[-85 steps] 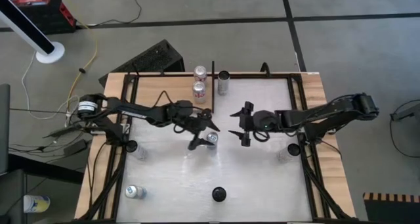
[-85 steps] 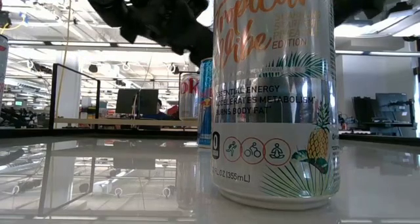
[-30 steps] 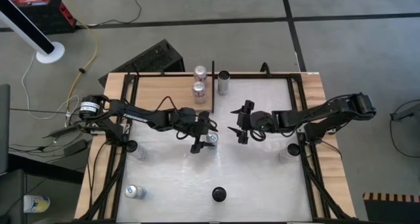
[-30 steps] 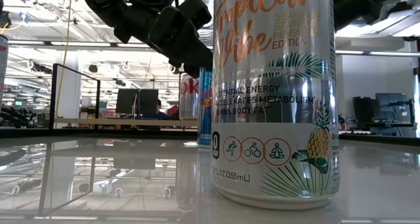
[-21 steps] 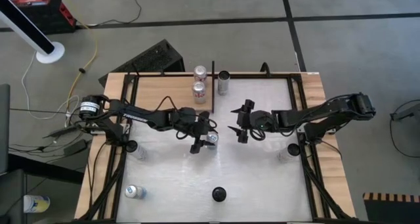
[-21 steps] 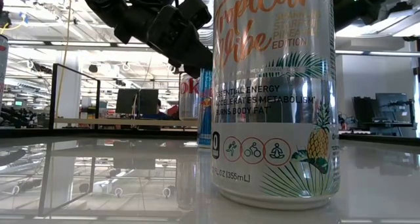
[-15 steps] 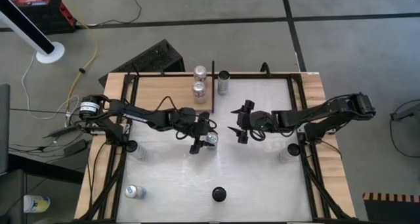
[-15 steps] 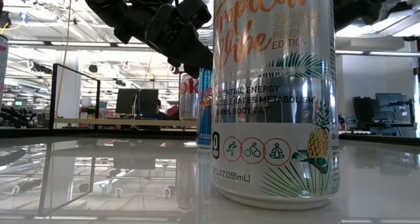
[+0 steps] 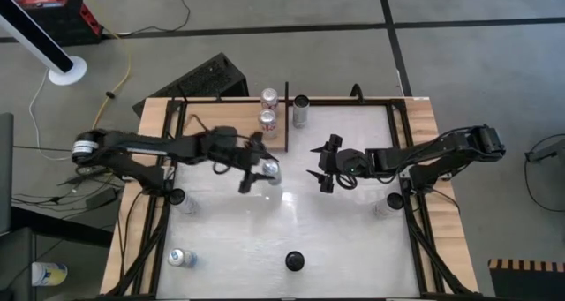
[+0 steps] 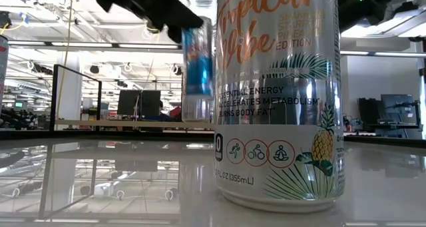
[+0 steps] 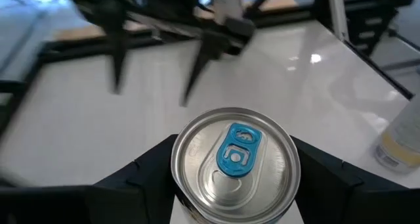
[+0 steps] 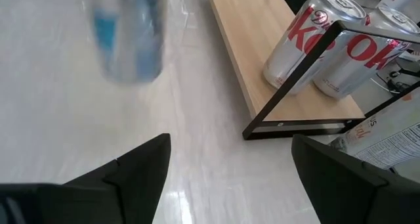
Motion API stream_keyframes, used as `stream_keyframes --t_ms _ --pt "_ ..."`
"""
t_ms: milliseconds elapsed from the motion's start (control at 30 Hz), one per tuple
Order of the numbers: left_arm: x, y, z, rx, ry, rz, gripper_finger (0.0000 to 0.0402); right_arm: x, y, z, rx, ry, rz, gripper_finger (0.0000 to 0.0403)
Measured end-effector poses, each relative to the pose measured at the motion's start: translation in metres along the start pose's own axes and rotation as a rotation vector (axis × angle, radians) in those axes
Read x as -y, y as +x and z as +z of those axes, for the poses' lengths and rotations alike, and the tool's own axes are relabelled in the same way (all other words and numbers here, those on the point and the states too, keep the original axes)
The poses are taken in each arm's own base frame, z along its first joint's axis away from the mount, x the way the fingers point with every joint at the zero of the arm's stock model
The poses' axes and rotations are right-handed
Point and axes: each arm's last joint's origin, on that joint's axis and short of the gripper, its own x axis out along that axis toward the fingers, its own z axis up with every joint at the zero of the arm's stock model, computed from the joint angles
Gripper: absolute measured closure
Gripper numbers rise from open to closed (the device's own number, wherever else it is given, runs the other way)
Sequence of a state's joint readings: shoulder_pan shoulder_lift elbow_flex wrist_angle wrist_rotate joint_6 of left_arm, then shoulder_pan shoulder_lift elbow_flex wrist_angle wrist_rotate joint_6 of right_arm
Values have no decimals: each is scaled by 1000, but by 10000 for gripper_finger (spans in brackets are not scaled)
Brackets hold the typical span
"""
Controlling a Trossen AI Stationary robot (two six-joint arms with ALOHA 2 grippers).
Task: Place canned beverage on shelf
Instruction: Put the top blue soda can on the shelf
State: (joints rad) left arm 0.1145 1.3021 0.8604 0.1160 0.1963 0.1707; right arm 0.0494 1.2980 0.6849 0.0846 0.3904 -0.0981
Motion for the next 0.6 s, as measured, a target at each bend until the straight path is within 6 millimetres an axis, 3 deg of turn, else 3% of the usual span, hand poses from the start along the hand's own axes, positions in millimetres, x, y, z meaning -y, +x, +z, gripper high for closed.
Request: stream_keyframes --t_ms 200,367,600 --pt "-16 -44 7 1 -19 111 179 0 0 0 3 4 0 63" --pt "-42 -71 -8 -29 -45 249 179 0 0 1 6 7 0 63" --pt "-87 -94 -28 -30 -127 260 179 0 0 1 8 8 0 63"
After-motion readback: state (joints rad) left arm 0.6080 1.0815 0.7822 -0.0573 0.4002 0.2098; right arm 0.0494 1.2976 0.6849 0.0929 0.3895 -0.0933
